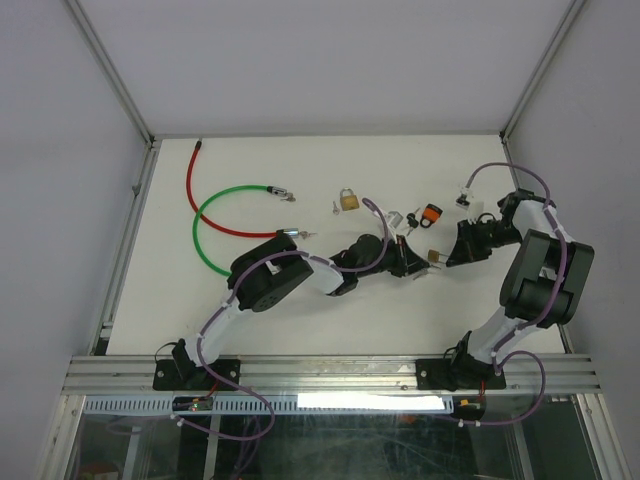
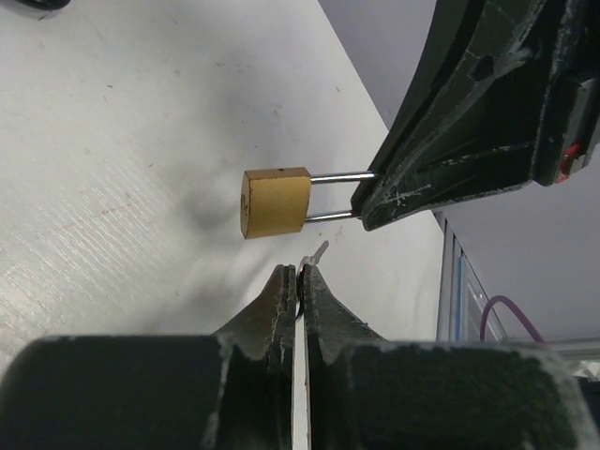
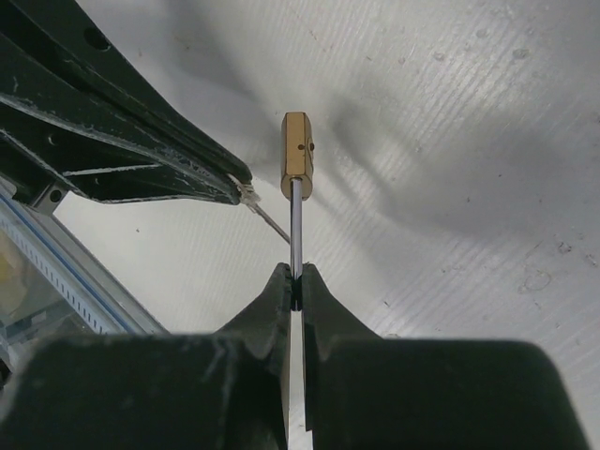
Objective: Lock with the key
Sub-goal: Place the key at the center of the board.
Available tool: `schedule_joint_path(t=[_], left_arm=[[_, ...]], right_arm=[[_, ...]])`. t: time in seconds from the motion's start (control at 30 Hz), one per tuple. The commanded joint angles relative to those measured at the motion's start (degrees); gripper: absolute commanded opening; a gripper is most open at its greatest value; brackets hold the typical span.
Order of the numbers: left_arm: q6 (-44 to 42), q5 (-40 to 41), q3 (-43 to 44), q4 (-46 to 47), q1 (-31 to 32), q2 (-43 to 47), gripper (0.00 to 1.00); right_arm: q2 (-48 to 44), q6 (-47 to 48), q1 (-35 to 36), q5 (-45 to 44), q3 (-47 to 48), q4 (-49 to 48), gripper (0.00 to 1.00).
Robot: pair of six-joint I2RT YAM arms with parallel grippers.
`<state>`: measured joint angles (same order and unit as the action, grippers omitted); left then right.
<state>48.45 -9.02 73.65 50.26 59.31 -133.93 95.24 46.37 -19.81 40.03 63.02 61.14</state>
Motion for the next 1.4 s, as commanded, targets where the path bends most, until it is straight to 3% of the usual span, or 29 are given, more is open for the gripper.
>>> schedule_joint_path(t=[0.0, 0.23, 0.47, 0.77, 1.1, 1.37], left_arm=[[-1.4, 0.2, 4.0, -1.8, 0.5, -1.2, 0.00], [-3.0, 0.6, 7.2, -4.6, 0.6, -2.9, 0.05], [-5.8, 1.7, 7.0, -6.3, 0.7, -1.7, 0.17], [-9.3, 3.0, 5.2, -7.7, 1.3, 1.4, 0.33], [-22.6, 13.5, -4.5, -9.3, 3.9, 13.9, 0.41], [-31.4, 17.9, -16.3, -7.9, 4.1, 26.0, 0.44]], right_arm=[[0.7, -0.3, -0.5, 0.2, 0.1, -0.4, 0.00], [2.4, -0.5, -0.6, -0.5, 0.0, -0.4, 0.01], [3.9, -0.9, -0.5, -2.2, -0.2, -0.9, 0.06], [3.0, -2.5, -0.6, -5.1, -0.9, -2.9, 0.29], [-0.2, -3.9, -1.5, -8.0, -1.9, -5.4, 0.45], [-5.7, -2.8, -2.4, -6.8, -2.0, -5.0, 0.52]])
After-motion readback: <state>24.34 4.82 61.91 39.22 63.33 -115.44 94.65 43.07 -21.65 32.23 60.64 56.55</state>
